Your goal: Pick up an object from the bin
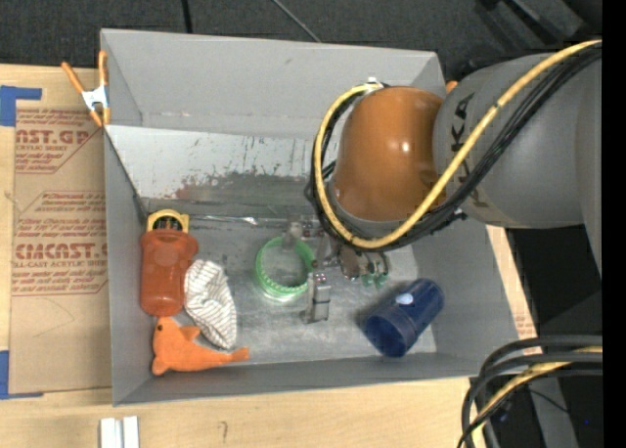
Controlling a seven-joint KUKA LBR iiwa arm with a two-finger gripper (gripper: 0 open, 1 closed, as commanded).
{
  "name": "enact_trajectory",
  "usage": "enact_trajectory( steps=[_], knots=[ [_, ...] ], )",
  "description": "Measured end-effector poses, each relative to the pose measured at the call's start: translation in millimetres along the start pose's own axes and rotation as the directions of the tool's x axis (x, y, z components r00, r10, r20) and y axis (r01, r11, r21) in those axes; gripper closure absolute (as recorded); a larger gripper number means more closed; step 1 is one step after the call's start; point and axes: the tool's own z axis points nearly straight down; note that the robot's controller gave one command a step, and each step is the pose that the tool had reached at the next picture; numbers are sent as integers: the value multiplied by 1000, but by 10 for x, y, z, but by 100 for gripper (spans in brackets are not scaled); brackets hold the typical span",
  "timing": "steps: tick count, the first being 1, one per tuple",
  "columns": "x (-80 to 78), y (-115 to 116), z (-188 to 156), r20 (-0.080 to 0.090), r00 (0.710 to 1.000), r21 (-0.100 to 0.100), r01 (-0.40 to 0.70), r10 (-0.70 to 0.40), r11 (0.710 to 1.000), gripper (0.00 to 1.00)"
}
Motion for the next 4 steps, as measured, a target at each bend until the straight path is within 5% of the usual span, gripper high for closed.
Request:
enact_trajectory(
  steps=[1, 2, 3, 4],
  knots=[
    [-209, -71, 581, -7, 1000, 2, 16, -16, 1000, 0],
    [-415, -155, 768, -9, 998, 1, 56, -56, 998, 100],
    [-415, -153, 768, -9, 998, 1, 56, -56, 998, 0],
    [-415, -153, 768, -9, 998, 1, 57, -57, 998, 0]
  ],
)
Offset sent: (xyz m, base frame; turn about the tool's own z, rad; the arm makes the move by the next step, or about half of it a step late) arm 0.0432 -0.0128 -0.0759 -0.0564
